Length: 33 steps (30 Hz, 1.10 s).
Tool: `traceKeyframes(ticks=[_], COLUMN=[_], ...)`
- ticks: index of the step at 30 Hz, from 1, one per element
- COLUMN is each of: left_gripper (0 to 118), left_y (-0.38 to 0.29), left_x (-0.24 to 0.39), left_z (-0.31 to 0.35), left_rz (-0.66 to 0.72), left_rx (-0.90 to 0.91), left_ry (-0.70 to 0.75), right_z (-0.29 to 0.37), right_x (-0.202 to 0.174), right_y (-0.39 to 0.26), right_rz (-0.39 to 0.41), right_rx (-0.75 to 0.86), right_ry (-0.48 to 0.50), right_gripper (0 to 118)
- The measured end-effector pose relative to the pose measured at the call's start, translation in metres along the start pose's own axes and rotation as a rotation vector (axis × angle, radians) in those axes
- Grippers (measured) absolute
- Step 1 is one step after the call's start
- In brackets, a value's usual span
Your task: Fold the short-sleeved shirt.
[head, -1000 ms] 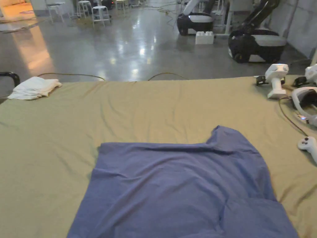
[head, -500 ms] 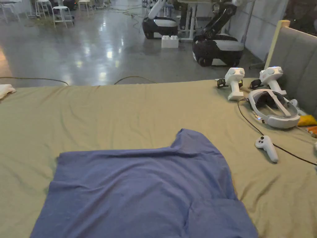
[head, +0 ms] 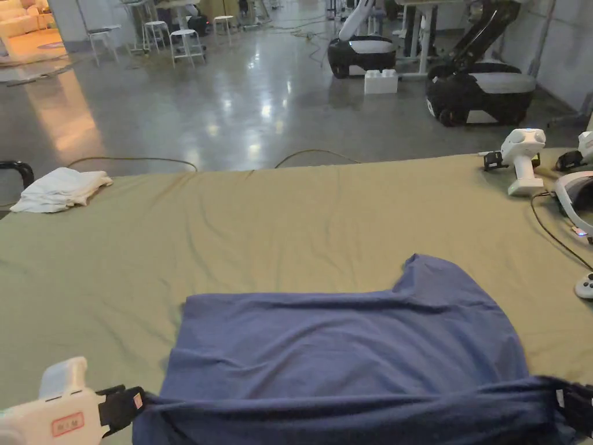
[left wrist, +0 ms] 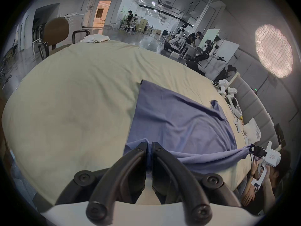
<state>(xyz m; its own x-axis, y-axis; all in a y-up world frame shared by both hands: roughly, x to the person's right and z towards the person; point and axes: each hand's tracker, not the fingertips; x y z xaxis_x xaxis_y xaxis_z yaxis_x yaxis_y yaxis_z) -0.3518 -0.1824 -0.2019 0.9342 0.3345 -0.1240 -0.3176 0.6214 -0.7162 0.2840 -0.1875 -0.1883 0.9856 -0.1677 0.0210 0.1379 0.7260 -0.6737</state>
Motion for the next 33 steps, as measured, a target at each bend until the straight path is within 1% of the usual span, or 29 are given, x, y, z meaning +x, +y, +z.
traceKeyframes(ticks=[2, 4, 6, 7, 8, 9, 10, 11, 12, 14, 17, 20, 21, 23, 25, 27, 28, 29, 30, 31, 32, 33], left_gripper=[7, 7, 7, 12, 37, 69, 94, 101, 101, 101, 101, 101, 101, 101, 101, 100, 100, 98, 94, 87, 68, 41], left_y=[0.022, 0.038, 0.045, 0.047, 0.047, 0.046, 0.044, 0.045, 0.044, 0.044, 0.038, 0.019, 0.013, -0.004, -0.022, -0.036, -0.046, -0.054, -0.06, -0.069, -0.076, -0.082], left_x=[0.006, 0.009, 0.012, 0.013, 0.012, 0.014, 0.015, 0.017, 0.02, 0.031, 0.06, 0.092, 0.101, 0.118, 0.133, 0.14, 0.144, 0.149, 0.154, 0.159, 0.163, 0.168], left_z=[-0.028, -0.055, -0.075, -0.082, -0.083, -0.082, -0.08, -0.078, -0.071, -0.042, 0.027, 0.114, 0.137, 0.188, 0.227, 0.256, 0.268, 0.277, 0.282, 0.291, 0.297, 0.305], left_rz=[0.007, 0.039, 0.078, 0.096, 0.12, 0.124, 0.126, 0.123, 0.121, 0.044, -0.138, -0.368, -0.411, -0.465, -0.483, -0.436, -0.437, -0.429, -0.418, -0.419, -0.427, -0.426], left_rx=[-0.02, -0.054, -0.066, -0.052, -0.018, 0.018, 0.047, 0.045, 0.038, 0.145, 0.293, 0.498, 0.544, 0.637, 0.721, 0.769, 0.785, 0.805, 0.808, 0.831, 0.842, 0.858], left_ry=[0.022, 0.04, 0.067, 0.065, 0.039, 0.032, 0.056, 0.072, 0.068, 0.036, 0.023, 0.071, 0.083, 0.116, 0.118, 0.103, 0.057, 0.067, 0.093, 0.105, 0.108, 0.119], right_z=[-0.03, -0.06, -0.082, -0.088, -0.092, -0.095, -0.096, -0.094, -0.088, -0.066, -0.012, 0.06, 0.083, 0.134, 0.177, 0.211, 0.227, 0.238, 0.248, 0.254, 0.261, 0.268], right_x=[-0.002, -0.004, -0.008, -0.008, -0.009, -0.01, -0.011, -0.008, -0.005, -0.005, -0.004, -0.017, -0.023, -0.04, -0.057, -0.073, -0.081, -0.088, -0.097, -0.103, -0.11, -0.115], right_y=[0.019, 0.033, 0.041, 0.042, 0.042, 0.043, 0.042, 0.041, 0.04, 0.042, 0.045, 0.044, 0.041, 0.035, 0.025, 0.017, 0.012, 0.008, 0.004, 0.002, -0.002, -0.007], right_rz=[0.003, 0.047, 0.053, 0.047, 0.036, 0.026, 0.023, 0.017, 0.013, 0.014, 0.053, 0.116, 0.132, 0.158, 0.167, 0.174, 0.19, 0.209, 0.228, 0.247, 0.272, 0.297], right_rx=[-0.045, -0.094, -0.145, -0.145, -0.144, -0.161, -0.16, -0.165, -0.162, -0.106, 0.044, 0.234, 0.288, 0.411, 0.519, 0.599, 0.635, 0.65, 0.674, 0.692, 0.701, 0.718], right_ry=[-0.021, -0.065, -0.074, -0.076, -0.084, -0.101, -0.108, -0.109, -0.104, -0.072, -0.019, 0.0, 0.007, 0.044, 0.048, 0.088, 0.101, 0.098, 0.07, 0.041, 0.019, 0.014], right_gripper=[4, 4, 5, 13, 44, 71, 76, 72, 72, 73, 73, 73, 73, 73, 73, 71, 71, 67, 59, 44, 16, 7])
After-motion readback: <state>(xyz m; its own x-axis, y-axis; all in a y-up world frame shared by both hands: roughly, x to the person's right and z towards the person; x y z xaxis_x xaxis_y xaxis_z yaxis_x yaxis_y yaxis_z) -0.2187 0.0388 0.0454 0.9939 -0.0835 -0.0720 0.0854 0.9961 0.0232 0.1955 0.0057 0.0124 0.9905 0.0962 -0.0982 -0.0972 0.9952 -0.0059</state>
